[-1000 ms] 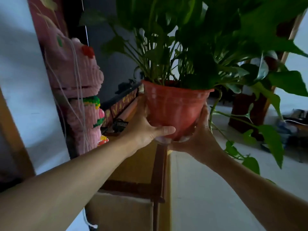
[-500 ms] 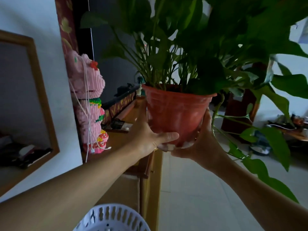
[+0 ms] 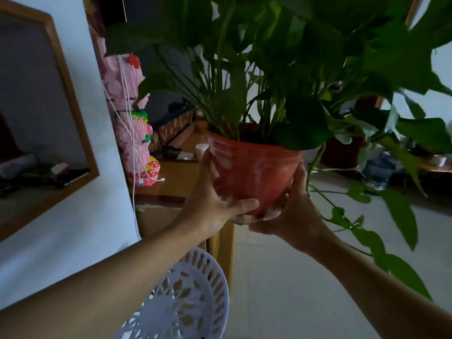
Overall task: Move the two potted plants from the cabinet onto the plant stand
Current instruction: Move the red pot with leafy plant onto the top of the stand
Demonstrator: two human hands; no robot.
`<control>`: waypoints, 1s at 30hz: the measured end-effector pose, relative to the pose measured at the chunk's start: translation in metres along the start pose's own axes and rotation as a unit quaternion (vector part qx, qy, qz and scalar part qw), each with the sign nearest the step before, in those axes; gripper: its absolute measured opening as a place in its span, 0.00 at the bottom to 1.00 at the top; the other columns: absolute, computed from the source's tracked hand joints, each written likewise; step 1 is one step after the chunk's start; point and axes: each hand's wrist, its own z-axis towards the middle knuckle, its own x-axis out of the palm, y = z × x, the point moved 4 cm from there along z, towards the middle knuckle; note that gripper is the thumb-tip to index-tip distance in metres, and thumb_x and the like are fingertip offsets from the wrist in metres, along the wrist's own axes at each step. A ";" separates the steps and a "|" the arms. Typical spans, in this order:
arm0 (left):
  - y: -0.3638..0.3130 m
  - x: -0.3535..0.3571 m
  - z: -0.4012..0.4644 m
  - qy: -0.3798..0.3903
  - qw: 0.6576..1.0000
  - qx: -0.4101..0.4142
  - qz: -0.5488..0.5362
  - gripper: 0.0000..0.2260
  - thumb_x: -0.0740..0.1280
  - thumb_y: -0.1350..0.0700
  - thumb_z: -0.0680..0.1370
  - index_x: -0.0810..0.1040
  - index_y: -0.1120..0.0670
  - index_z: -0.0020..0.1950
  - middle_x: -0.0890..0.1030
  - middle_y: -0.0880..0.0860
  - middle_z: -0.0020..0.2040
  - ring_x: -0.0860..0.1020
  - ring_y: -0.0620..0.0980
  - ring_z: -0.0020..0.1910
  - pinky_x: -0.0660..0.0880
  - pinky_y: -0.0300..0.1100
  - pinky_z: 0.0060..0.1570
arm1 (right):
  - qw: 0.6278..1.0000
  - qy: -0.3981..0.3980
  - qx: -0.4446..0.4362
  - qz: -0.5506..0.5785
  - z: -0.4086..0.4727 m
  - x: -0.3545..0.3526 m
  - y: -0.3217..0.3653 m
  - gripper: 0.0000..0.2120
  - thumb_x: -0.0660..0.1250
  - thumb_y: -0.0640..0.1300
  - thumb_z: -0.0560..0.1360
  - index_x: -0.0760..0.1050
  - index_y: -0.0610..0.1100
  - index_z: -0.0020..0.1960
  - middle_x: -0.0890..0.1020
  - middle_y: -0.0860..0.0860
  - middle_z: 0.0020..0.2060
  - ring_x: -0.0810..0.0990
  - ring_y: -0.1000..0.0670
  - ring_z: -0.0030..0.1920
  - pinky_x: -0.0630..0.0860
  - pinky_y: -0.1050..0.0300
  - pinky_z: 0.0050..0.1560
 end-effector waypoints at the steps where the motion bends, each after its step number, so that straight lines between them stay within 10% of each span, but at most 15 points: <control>1: 0.004 -0.001 -0.006 -0.002 1.000 -0.001 0.014 0.45 0.78 0.43 0.53 0.57 0.37 0.63 0.75 0.30 0.52 0.75 0.27 0.51 0.76 0.27 0.43 | 1.000 -0.003 0.005 0.000 -0.006 0.004 -0.003 0.65 0.81 0.44 0.50 0.39 0.58 0.71 0.70 0.66 0.52 0.77 0.59 0.47 0.80 0.63 0.41; 5: 0.028 -0.004 -0.036 0.003 0.999 -0.039 0.034 0.45 0.79 0.41 0.52 0.58 0.37 0.63 0.72 0.34 0.55 0.76 0.40 0.57 0.77 0.48 0.57 | 0.999 -0.005 0.039 0.010 -0.037 0.026 -0.018 0.67 0.82 0.41 0.50 0.37 0.59 0.72 0.70 0.66 0.51 0.76 0.59 0.46 0.81 0.61 0.42; 13: 0.067 -0.019 -0.100 0.054 0.997 -0.054 0.019 0.51 0.79 0.52 0.55 0.54 0.47 0.72 0.71 0.47 0.65 0.74 0.48 0.63 0.74 0.52 0.61 | 0.994 -0.027 0.101 0.039 -0.107 0.083 -0.028 0.58 0.80 0.49 0.47 0.45 0.68 0.63 0.73 0.65 0.49 0.78 0.60 0.48 0.79 0.66 0.36; 22: 0.111 -0.046 -0.159 0.094 0.991 -0.089 0.034 0.53 0.76 0.43 0.52 0.50 0.40 0.71 0.71 0.33 0.52 0.76 0.44 0.58 0.75 0.45 0.59 | 0.988 -0.039 0.149 0.027 -0.159 0.147 -0.050 0.57 0.80 0.44 0.50 0.47 0.65 0.65 0.75 0.61 0.50 0.79 0.49 0.54 0.82 0.44 0.48; 30: 0.156 -0.070 -0.178 0.098 0.985 -0.124 0.070 0.59 0.76 0.39 0.50 0.46 0.42 0.74 0.73 0.41 0.57 0.76 0.45 0.60 0.71 0.47 0.63 | 0.988 -0.052 0.147 0.003 -0.168 0.190 -0.070 0.59 0.82 0.43 0.50 0.44 0.63 0.64 0.74 0.57 0.52 0.77 0.50 0.54 0.80 0.55 0.47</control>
